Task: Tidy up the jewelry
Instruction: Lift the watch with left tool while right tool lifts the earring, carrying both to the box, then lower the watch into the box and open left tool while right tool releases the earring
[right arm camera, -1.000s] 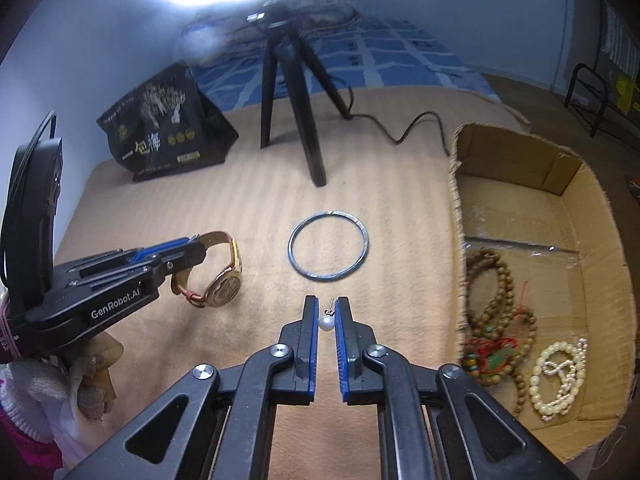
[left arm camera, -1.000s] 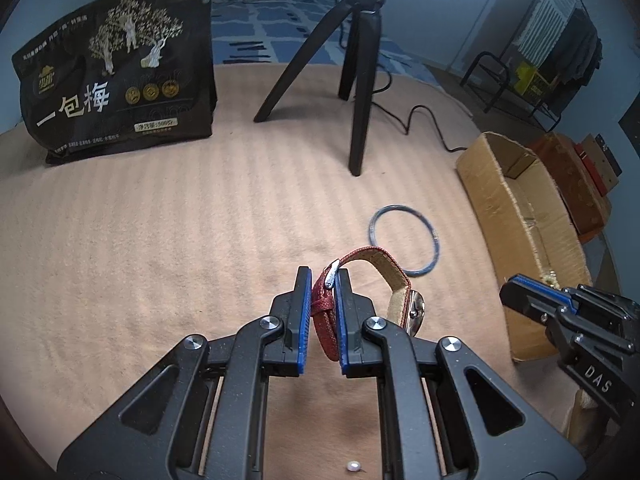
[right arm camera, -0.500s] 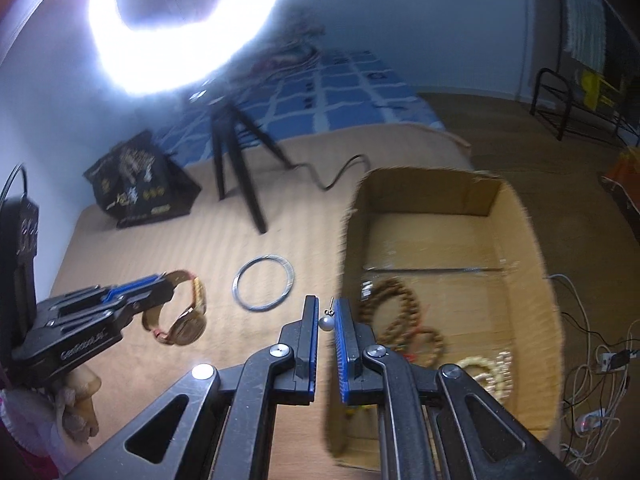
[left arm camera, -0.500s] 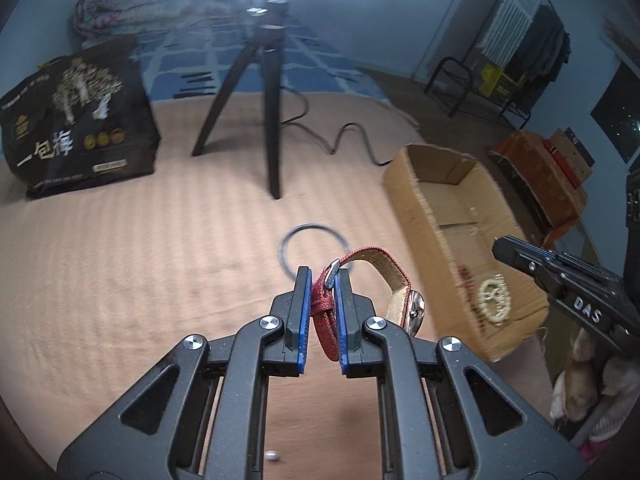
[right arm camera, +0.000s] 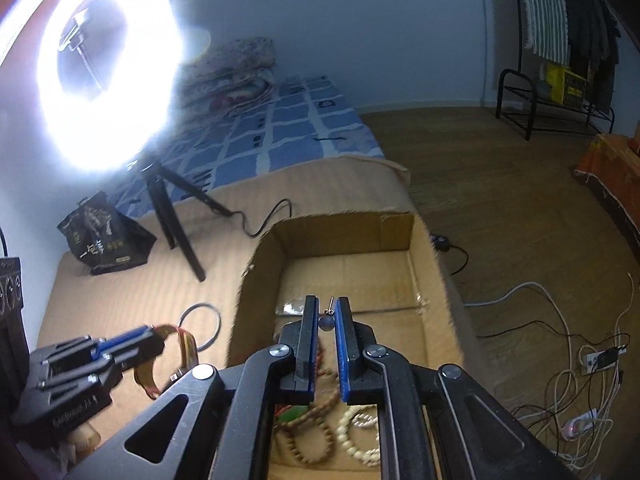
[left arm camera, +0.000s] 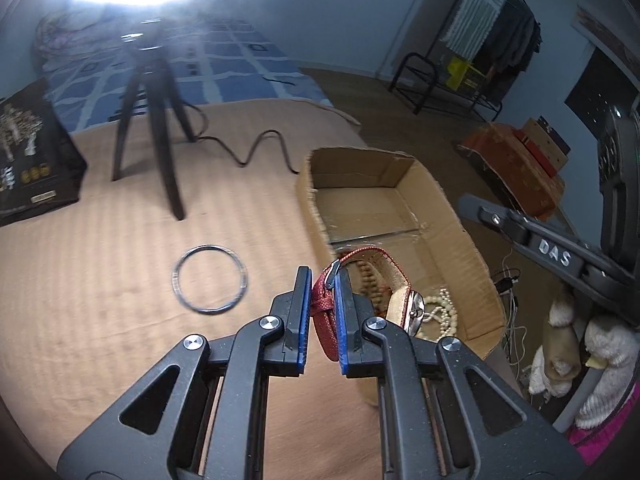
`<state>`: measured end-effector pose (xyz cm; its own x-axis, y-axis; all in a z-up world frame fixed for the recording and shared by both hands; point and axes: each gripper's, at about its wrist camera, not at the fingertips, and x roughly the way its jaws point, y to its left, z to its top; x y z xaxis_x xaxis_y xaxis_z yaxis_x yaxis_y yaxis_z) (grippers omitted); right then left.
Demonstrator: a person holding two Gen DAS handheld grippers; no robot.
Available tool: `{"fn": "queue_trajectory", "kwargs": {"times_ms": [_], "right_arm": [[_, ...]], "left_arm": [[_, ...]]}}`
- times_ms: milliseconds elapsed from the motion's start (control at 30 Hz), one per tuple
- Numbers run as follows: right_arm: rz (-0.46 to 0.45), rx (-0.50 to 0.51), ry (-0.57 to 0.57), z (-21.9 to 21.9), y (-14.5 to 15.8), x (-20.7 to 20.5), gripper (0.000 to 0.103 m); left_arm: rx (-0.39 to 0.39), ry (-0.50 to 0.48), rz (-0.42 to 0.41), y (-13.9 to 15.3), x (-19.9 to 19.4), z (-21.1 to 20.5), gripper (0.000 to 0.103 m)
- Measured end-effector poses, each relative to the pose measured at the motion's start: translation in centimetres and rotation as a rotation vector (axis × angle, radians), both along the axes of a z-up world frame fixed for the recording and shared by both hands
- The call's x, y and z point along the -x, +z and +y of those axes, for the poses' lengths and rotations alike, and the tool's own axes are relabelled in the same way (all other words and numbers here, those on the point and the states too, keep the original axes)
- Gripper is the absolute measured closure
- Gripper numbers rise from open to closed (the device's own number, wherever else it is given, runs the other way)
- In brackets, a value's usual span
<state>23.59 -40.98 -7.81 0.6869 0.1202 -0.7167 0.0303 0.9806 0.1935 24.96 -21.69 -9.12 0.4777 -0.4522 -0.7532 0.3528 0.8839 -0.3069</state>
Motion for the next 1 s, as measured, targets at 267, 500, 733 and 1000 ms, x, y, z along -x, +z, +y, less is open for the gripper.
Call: {"fn": "queue_trajectory", "kwargs": {"times_ms": [267, 500, 733, 1000], "right_arm": [[0.002, 0.030, 0.005, -0.7, -1.4, -1.9, 0.097], [0.013, 0.027, 0.000, -1.4, -2.6, -2.7, 0.097], [0.024, 0.020, 0.003, -1.7, -3.4, -3.1, 0.097], [0.018, 0.015, -0.002, -1.9, -3.6, -3.0, 0.079]], "left_arm": [[-0.017, -0.031, -0.011, -0.8, -0.4, -2.9, 0.094], [-0.022, -0.046, -0.009, -1.8, -0.5, -4.5, 0.094], [-0.040, -0.067, -0.020, -2.2, -0.2, -5.6, 0.094], [-0.040, -0.071, -0.029, -2.3, -0.1, -6.2, 0.092]]}}
